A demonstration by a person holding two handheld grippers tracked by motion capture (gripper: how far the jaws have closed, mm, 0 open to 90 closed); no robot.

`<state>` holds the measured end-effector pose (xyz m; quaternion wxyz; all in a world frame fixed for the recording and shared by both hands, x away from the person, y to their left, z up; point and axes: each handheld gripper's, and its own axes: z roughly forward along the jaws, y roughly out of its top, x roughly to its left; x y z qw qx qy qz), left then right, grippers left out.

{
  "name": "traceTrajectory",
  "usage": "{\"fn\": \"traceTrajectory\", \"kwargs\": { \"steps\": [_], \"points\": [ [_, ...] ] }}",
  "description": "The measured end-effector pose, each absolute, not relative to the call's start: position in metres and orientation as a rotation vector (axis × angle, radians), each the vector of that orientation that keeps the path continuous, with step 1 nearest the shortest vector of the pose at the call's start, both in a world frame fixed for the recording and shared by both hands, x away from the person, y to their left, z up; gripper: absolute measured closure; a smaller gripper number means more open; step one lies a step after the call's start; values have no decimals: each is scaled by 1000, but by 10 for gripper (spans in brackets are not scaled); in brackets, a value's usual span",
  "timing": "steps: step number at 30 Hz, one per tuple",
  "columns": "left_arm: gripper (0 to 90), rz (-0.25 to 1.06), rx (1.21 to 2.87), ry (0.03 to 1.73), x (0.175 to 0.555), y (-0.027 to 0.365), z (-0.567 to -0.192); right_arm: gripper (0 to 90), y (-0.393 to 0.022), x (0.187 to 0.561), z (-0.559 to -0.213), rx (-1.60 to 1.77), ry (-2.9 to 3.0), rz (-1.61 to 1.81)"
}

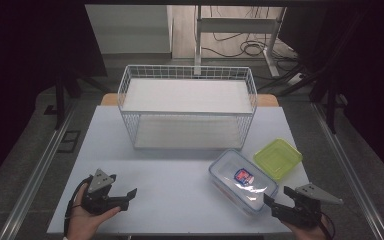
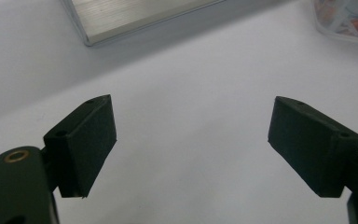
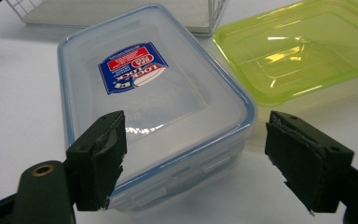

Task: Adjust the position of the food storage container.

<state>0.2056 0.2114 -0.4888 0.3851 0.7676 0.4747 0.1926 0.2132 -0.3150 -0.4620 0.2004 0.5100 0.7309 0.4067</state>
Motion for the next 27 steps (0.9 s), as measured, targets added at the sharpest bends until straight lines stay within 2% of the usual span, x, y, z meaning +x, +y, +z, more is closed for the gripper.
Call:
{"fn": "traceTrajectory", "kwargs": {
  "steps": [13, 27],
  "points": [
    [145, 456, 1967, 1209, 209, 214, -485, 235, -321, 213, -460, 1453, 2064, 1116],
    [145, 451, 1960, 1233, 216, 223, -475, 251, -331, 233, -447, 1433, 2125, 1099]
  ]
}}
